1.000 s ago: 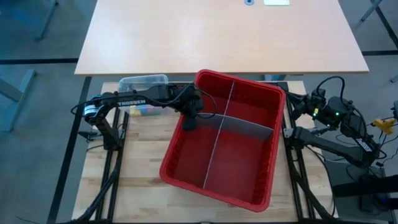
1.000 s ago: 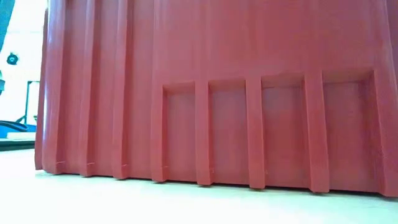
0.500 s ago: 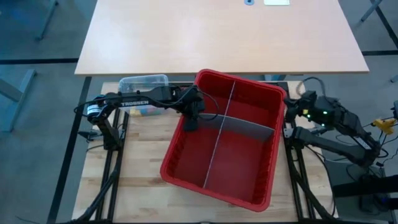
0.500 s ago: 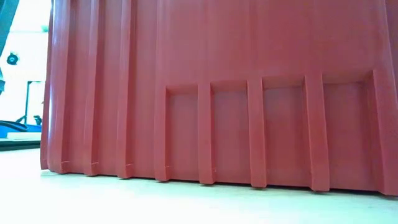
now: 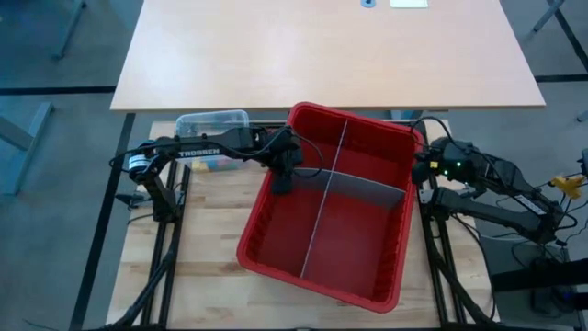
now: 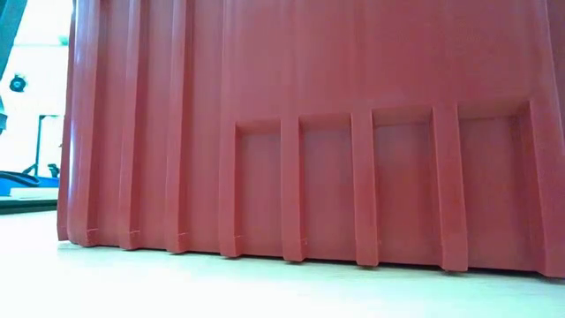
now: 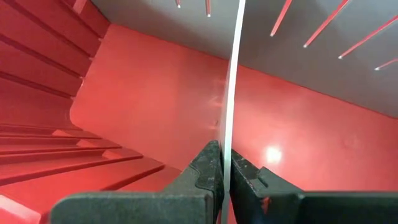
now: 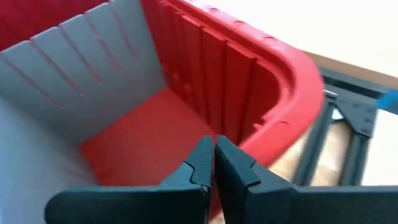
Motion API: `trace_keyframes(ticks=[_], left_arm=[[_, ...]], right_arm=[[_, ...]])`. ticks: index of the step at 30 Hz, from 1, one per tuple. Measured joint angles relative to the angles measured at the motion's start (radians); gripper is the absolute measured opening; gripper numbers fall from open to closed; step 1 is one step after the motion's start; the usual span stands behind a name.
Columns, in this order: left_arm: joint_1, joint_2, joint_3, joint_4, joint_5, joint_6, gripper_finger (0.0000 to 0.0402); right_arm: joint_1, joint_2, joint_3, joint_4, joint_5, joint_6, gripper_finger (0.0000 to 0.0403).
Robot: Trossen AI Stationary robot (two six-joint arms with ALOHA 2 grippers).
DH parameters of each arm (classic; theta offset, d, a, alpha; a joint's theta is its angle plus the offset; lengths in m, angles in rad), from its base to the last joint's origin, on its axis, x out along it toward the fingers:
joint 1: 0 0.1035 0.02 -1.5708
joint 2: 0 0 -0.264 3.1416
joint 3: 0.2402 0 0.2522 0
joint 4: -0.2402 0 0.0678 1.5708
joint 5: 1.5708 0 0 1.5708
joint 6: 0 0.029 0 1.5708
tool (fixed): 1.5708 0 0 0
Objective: Sort blocks
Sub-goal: Insert the bin divider into the red bin
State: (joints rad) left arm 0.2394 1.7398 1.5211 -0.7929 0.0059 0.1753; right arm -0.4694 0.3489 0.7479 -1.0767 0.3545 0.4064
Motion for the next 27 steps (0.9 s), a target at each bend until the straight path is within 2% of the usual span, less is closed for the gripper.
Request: trace_keyframes(ticks=[8,13,17,20,27], left_arm=[[0.000,0.000,0.000,-0.003,0.004,-0.004,0.0000],[0.001,0.000,0.000,-0.004,0.011,-0.004,0.0000],[0.001,0.000,0.000,-0.004,0.011,-0.003,0.0000],[0.001,0.000,0.000,0.000,0.009,-0.001,0.0000],[0.002,0.000,-0.003,0.019,-0.039,0.023,0.0000]], right_arm=[[0.000,0.007,0.000,-0.053,0.183,0.106,0.0000],[-0.001,0.025,0.011,-0.098,0.250,0.172,0.0000],[-0.001,0.035,0.011,-0.096,0.240,0.171,0.0000],[-0.001,0.048,0.010,-0.090,0.188,0.155,0.0000],[-0.002,0.074,0.004,-0.054,0.131,0.133,0.0000]])
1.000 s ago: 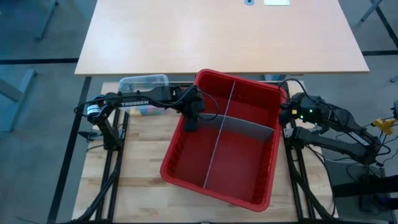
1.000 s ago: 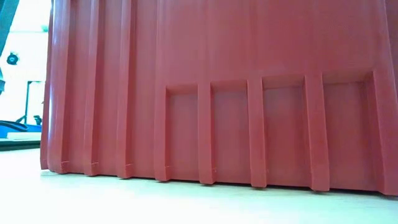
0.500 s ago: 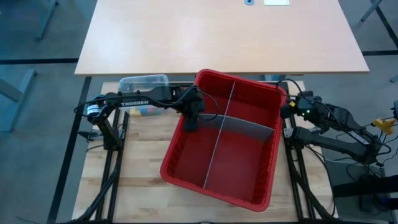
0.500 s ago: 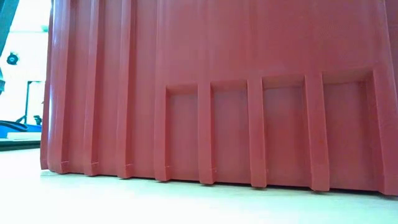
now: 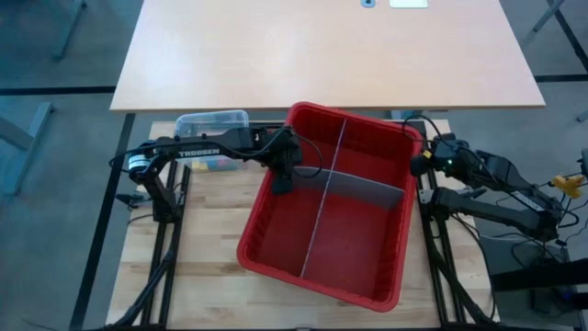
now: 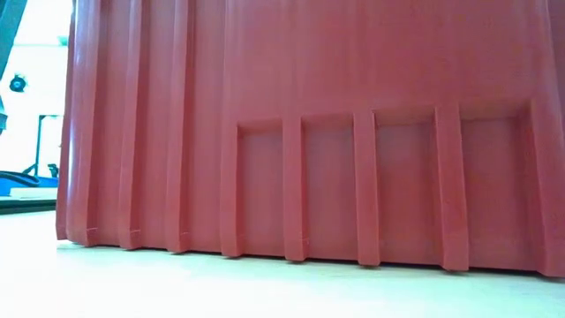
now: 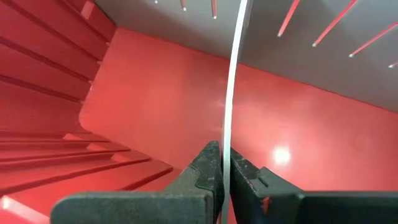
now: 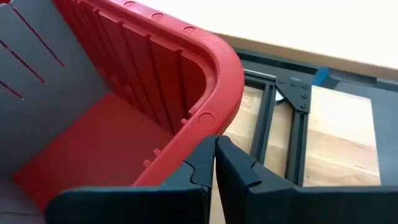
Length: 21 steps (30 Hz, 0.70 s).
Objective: Sort blocks
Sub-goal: Insert the bin divider into the red bin
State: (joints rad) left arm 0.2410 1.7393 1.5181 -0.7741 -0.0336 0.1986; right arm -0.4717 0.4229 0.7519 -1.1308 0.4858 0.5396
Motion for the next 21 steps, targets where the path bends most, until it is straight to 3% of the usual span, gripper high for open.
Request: trace_keyframes(ticks=[13,21], left_arm=[[0.004,0.001,-0.001,0.036,-0.146,0.005,0.0000],[0.012,0.007,-0.001,0.083,-0.181,0.012,0.0000]], right_arm=[[0.000,0.012,-0.003,0.033,-0.065,-0.008,0.0000],[0.002,0.013,-0.004,0.044,-0.079,-0.010,0.0000]])
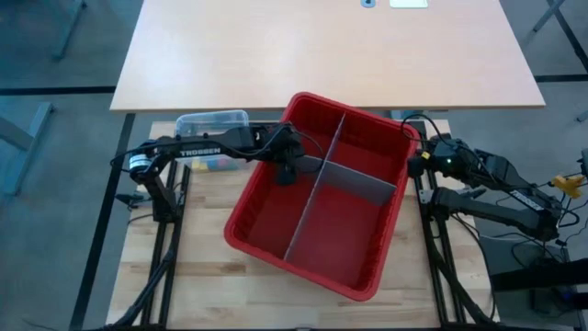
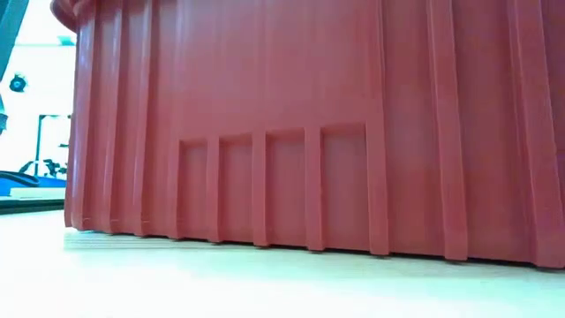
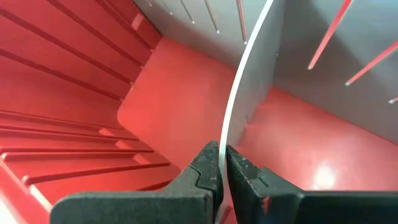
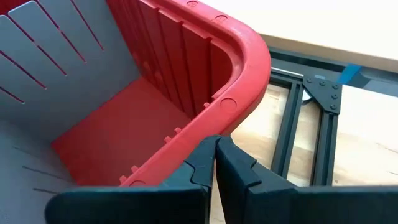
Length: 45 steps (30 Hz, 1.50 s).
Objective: Sort blocks
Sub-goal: Insert the bin divider into the red bin
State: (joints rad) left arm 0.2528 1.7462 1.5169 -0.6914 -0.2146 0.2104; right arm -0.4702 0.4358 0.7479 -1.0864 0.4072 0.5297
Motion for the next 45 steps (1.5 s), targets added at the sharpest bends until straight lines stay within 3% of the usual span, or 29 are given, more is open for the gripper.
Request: trace_keyframes(ticks=[45], left_arm=[[0.030,0.037,0.001,0.072,-0.108,0.017,0.0000]], right_arm=[[0.000,0.004,0.000,0.005,0.003,-0.007,0.0000]])
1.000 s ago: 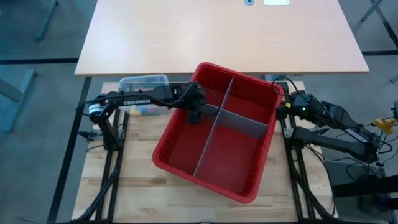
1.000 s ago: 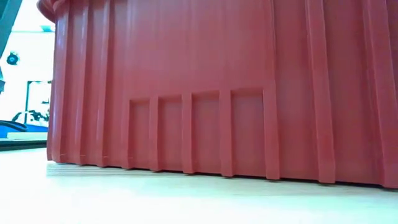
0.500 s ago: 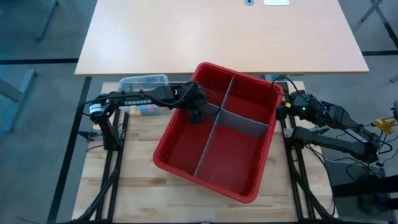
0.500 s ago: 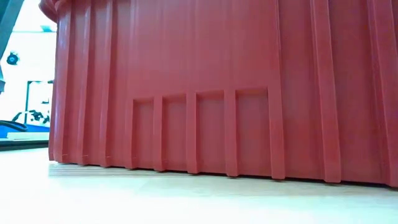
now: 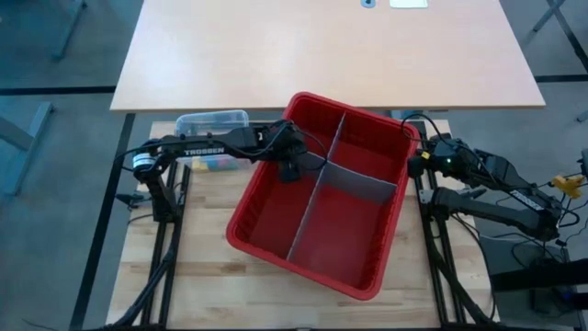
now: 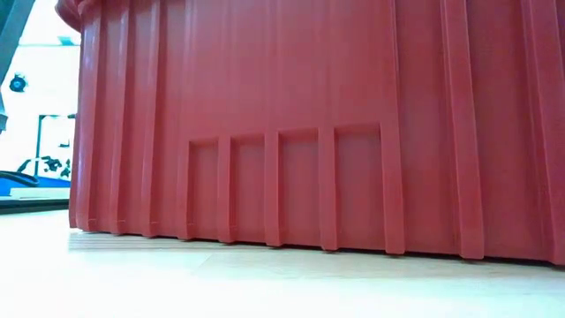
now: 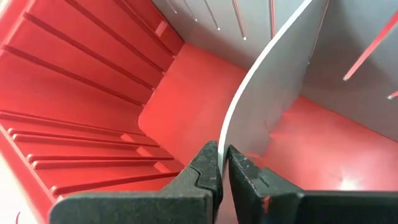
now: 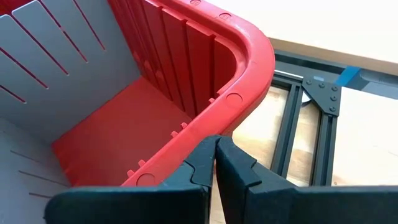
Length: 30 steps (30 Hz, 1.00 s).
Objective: Sort blocks
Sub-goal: Insert the bin divider into the red bin
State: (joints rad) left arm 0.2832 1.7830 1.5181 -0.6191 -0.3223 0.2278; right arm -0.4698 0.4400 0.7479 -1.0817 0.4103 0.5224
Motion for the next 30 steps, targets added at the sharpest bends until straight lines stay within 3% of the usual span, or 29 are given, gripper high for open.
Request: trace_keyframes(ticks=[30], left_arm=[[0.001,0.001,0.000,0.023,-0.029,0.077,0.0000]], right_arm=[[0.000,0.000,0.000,0.000,0.000,0.001,0.0000]])
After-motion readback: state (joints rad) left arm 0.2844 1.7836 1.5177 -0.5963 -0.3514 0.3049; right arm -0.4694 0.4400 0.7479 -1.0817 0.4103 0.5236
